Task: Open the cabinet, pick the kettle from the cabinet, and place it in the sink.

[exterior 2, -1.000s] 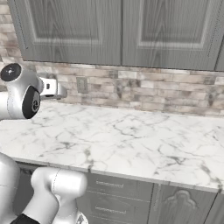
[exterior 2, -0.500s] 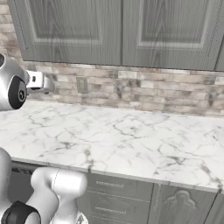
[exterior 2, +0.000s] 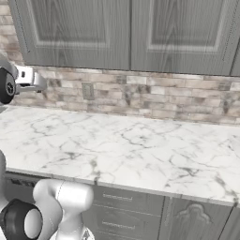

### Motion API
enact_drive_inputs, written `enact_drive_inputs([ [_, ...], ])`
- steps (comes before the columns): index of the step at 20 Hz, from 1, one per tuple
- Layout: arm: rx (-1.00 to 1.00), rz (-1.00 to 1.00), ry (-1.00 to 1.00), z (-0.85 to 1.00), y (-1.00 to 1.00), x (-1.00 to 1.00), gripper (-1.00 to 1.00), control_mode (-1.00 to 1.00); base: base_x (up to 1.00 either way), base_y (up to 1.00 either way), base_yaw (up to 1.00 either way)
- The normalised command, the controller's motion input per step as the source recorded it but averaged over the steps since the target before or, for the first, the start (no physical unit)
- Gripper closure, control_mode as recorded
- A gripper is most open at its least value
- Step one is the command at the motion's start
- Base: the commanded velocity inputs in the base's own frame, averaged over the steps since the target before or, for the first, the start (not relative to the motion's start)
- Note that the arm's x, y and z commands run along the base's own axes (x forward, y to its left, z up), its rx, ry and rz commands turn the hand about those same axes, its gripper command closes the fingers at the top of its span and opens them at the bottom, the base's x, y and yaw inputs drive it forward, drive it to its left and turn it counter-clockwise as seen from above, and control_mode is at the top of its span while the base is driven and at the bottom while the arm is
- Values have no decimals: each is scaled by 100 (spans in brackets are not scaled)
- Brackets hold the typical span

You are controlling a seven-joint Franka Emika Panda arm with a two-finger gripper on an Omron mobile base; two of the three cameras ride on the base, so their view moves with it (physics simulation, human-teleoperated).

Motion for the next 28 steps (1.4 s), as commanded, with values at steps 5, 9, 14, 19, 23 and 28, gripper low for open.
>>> enact_drive_inputs([
  [5, 0, 0, -18, 18, 20, 0, -100, -100, 0, 0, 0],
  [9, 0, 0, -20, 18, 15, 4, -100, -100, 0, 0, 0],
  [14, 0, 0, -7, 28, 19, 7, -100, -100, 0, 0, 0],
  [19, 5, 0, -3, 35, 14, 16, -100, -100, 0, 0, 0],
  [23, 4, 0, -16, 34, 14, 13, -100, -100, 0, 0, 0],
  [28, 1, 0, -21, 29, 16, 13, -100, -100, 0, 0, 0],
])
